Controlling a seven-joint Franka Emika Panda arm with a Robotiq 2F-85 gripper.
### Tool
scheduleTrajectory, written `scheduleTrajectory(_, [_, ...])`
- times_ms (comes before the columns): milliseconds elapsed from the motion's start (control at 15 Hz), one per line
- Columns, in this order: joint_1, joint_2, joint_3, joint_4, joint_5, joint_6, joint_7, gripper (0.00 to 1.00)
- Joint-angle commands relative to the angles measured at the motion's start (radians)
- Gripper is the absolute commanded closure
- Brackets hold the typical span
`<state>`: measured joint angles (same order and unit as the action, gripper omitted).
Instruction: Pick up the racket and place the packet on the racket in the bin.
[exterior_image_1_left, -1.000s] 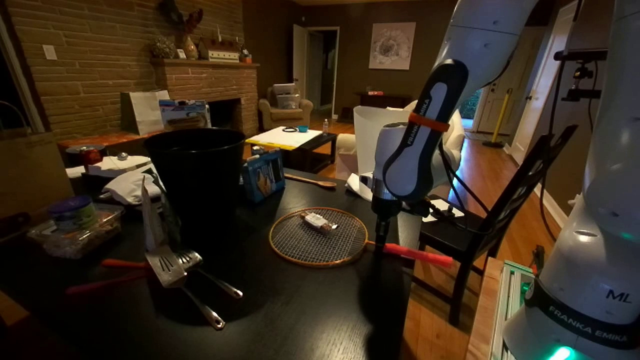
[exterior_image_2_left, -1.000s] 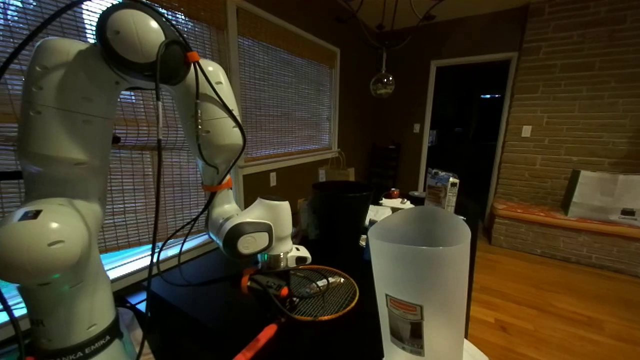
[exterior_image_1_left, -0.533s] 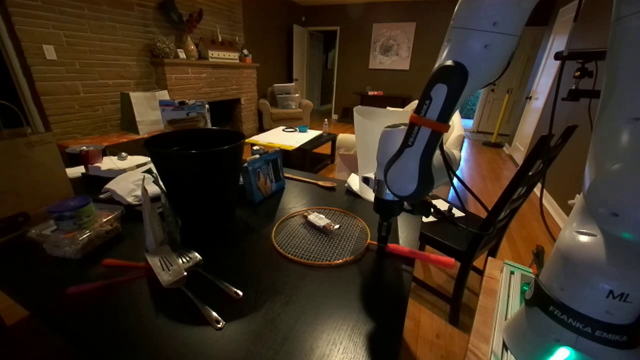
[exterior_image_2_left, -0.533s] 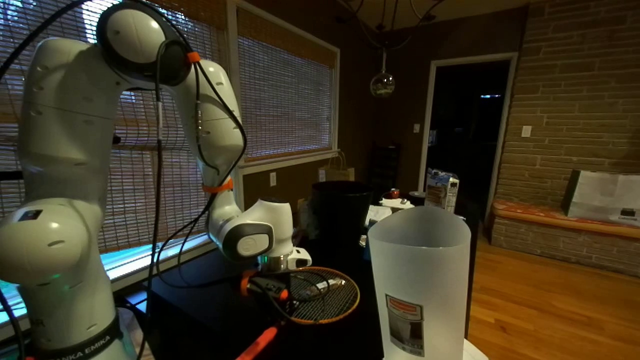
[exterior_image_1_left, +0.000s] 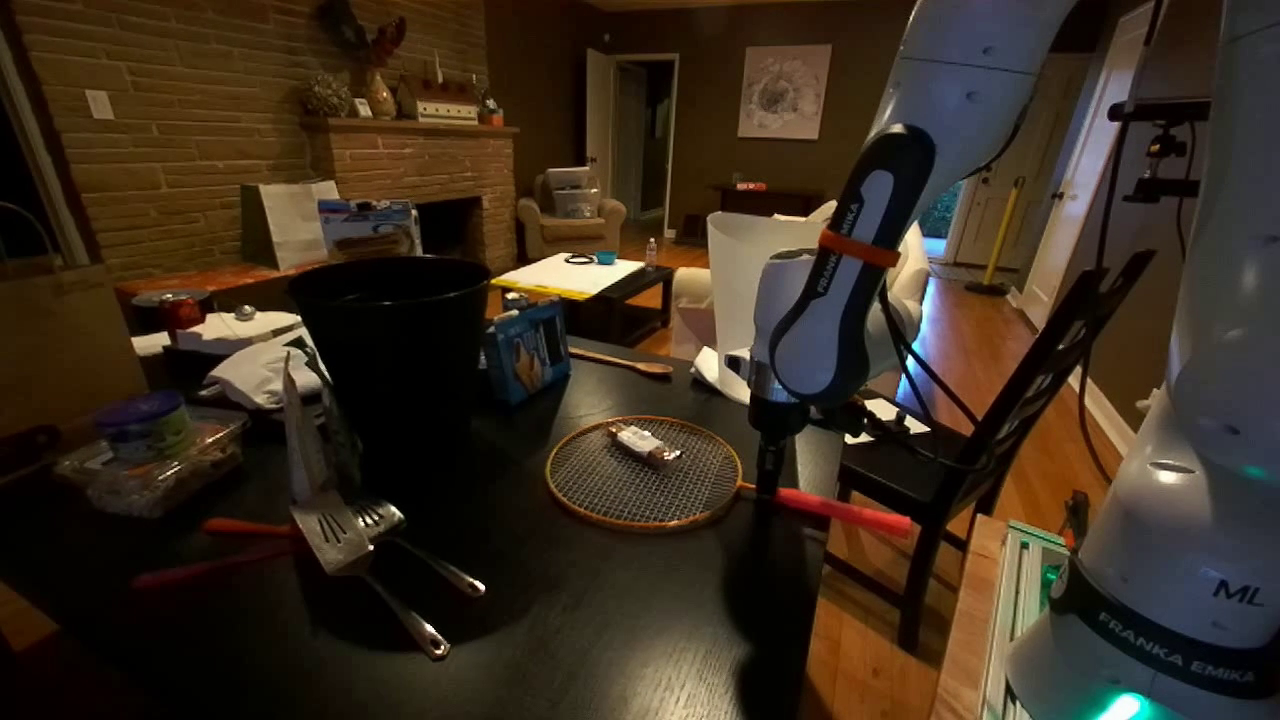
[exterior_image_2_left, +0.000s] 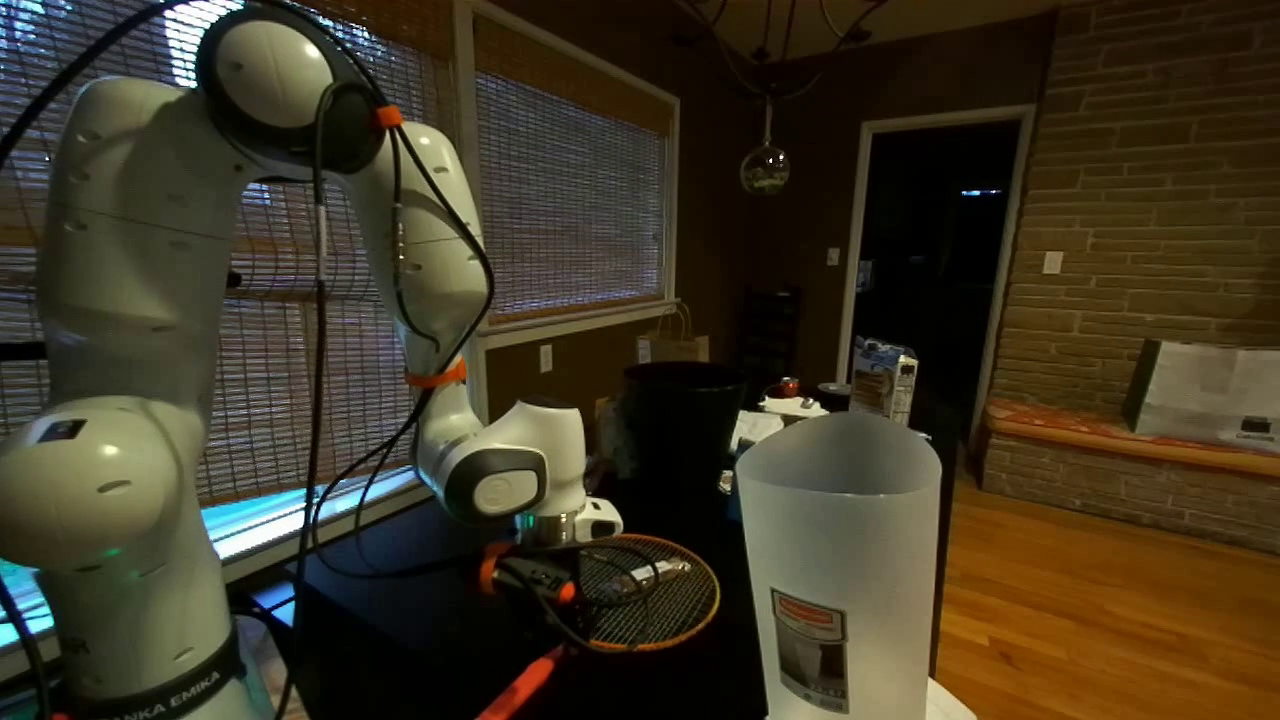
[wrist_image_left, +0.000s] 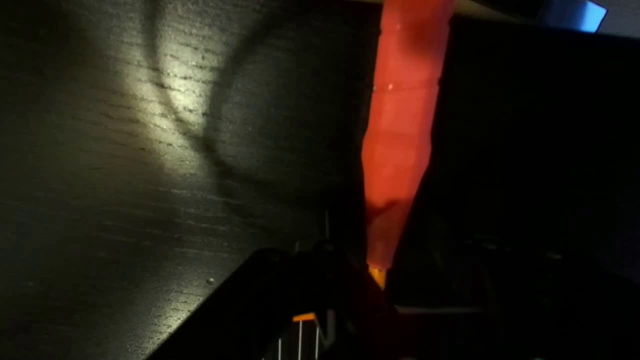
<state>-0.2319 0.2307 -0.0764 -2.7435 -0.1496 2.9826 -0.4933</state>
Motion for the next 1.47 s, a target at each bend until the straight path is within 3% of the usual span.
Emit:
scheduleTrajectory(0, [0.007, 0.009, -0.002, 0.006, -0.015, 0.006, 0.033, 0.21])
scheduleTrajectory(200, [0.003, 0.022, 0.011, 0.011, -0.004, 0.013, 0.036, 0.00])
scheduleTrajectory(467, [0.001, 0.035, 0.022, 0.020, -0.001, 0.018, 0.043, 0.00])
scheduleTrajectory(933, [-0.006, 0.058, 0.041, 0.040, 0.000, 0.048, 0.046, 0.24])
scheduleTrajectory(1133, [-0.012, 0.064, 0.054, 0.047, 0.003, 0.064, 0.047, 0.22])
scheduleTrajectory(1333, [-0.016, 0.067, 0.066, 0.052, 0.005, 0.072, 0.050, 0.29])
scheduleTrajectory(1400, [-0.014, 0.069, 0.065, 0.054, 0.003, 0.073, 0.053, 0.37])
